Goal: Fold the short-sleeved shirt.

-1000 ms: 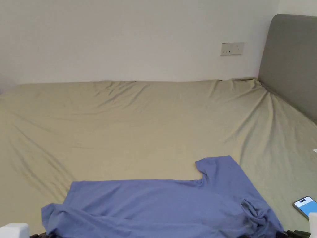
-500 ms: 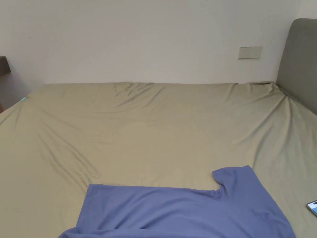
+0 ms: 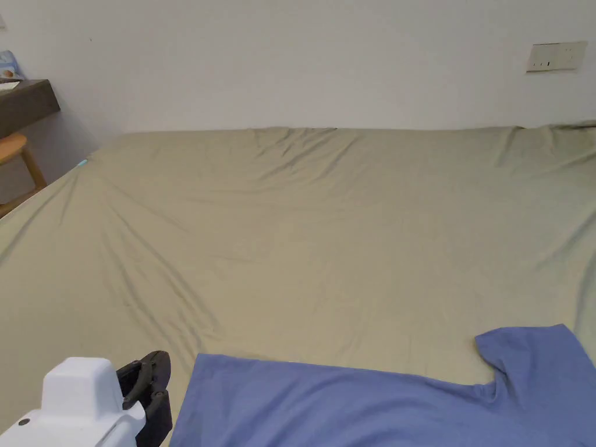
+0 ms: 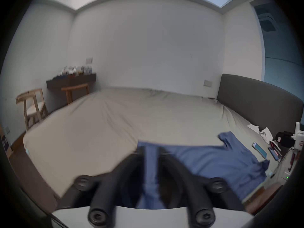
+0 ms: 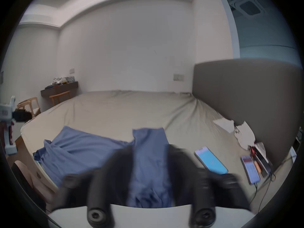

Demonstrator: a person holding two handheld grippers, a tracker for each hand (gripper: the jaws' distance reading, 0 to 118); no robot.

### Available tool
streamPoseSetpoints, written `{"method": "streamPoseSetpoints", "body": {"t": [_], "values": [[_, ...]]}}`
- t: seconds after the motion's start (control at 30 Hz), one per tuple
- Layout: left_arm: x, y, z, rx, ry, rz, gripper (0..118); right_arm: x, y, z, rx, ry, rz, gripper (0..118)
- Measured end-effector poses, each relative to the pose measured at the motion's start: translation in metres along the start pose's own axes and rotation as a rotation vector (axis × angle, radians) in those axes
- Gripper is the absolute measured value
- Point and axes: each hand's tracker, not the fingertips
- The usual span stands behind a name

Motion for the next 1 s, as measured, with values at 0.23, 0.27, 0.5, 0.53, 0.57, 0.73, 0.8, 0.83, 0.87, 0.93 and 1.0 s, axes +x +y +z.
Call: {"method": "streamPoseSetpoints", "body": {"t": [0.23, 0.27, 0.5, 0.53, 0.57, 0.73, 0.8, 0.83, 0.87, 0.93, 1.0], "values": [[-0.037, -0.025, -0.182, -0.343, 0.046, 0.059, 0, -0.015, 0.014, -0.039, 0.0, 0.046, 0.013, 2], [-0.041, -0.034, -0.203, -0.426, 0.037, 0.072, 3, -0.017, 0.016, -0.043, -0.006, 0.055, 0.017, 2], [-0.031, -0.066, -0.221, -0.447, 0.021, -0.04, 79, -0.006, 0.011, -0.063, -0.056, 0.066, 0.024, 2], [-0.025, -0.066, -0.22, -0.451, 0.022, -0.066, 75, -0.004, 0.01, -0.067, -0.064, 0.061, 0.028, 2], [-0.02, -0.067, -0.217, -0.438, 0.027, -0.091, 65, -0.001, 0.009, -0.072, -0.081, 0.052, 0.033, 2], [-0.01, -0.067, -0.187, -0.414, -0.022, -0.105, 4, 0.028, 0.007, -0.115, -0.202, 0.08, 0.029, 2], [-0.013, -0.057, -0.17, -0.339, -0.018, -0.053, 4, 0.05, 0.006, -0.143, -0.266, 0.05, 0.015, 2], [-0.015, -0.051, -0.162, -0.312, -0.018, -0.041, 4, 0.062, 0.006, -0.158, -0.318, 0.03, 0.011, 2], [-0.015, -0.045, -0.151, -0.29, -0.026, -0.035, 4, 0.079, 0.005, -0.179, -0.369, 0.024, -0.028, 2], [-0.018, -0.037, -0.14, -0.273, -0.033, -0.026, 4, 0.102, 0.0, -0.212, -0.462, 0.001, -0.031, 2], [-0.015, -0.033, -0.132, -0.276, -0.04, -0.025, 4, 0.12, -0.011, -0.247, -0.604, 0.015, 0.002, 2]]}}
